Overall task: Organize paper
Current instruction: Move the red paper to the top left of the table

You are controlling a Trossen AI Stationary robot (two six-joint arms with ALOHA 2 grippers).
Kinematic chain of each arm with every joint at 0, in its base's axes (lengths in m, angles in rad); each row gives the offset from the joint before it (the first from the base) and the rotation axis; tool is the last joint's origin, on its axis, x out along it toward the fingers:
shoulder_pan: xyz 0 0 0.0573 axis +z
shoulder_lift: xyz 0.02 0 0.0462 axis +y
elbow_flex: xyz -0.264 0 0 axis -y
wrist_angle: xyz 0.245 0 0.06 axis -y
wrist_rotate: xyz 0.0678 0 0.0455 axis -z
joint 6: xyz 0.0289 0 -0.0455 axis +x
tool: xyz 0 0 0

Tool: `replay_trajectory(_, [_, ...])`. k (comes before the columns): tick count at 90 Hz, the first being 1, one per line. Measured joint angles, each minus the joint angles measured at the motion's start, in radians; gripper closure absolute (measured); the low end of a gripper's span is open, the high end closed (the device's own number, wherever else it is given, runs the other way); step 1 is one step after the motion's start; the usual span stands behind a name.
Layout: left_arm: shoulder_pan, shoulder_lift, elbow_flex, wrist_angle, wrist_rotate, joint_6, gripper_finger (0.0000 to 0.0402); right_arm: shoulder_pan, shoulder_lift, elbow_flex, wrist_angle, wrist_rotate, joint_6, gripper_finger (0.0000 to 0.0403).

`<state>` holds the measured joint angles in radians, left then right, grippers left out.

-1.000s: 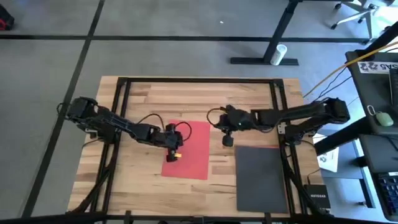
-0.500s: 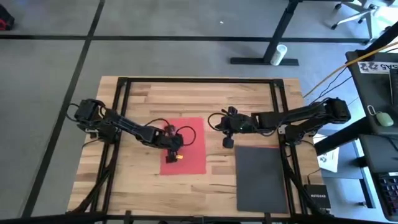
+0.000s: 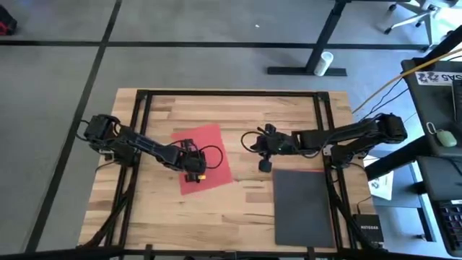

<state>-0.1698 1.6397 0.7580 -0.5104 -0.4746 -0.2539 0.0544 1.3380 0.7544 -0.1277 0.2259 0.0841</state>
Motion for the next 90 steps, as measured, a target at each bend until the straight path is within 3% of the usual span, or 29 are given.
replay_trajectory(25, [0.003,-0.163,-0.004,-0.044,0.011,-0.001,0.0402,0.0,0.0,0.0,0.0,0.01,-0.002,0.0403])
replay_trajectory(38, [-0.033,-0.243,-0.001,-0.005,0.155,-0.027,0.0402,0.0,0.0,0.0,-0.001,0.01,-0.003,0.0403])
replay_trajectory(50, [-0.084,-0.215,-0.001,-0.026,0.234,-0.086,0.0402,0.0,0.0,0.0,-0.001,0.01,-0.003,0.0403])
replay_trajectory(58, [-0.106,-0.163,-0.01,-0.019,0.208,-0.107,0.0402,0.0,0.0,0.0,-0.001,0.01,-0.005,0.0403])
replay_trajectory(72, [-0.069,-0.085,-0.022,0.064,0.032,-0.166,0.0402,0.0,0.001,0.0,-0.001,0.036,-0.011,0.0403])
replay_trajectory(90, [-0.051,-0.046,-0.04,0.083,0.043,-0.188,0.0402,0.0,0.001,0.0,-0.012,0.035,-0.011,0.0403])
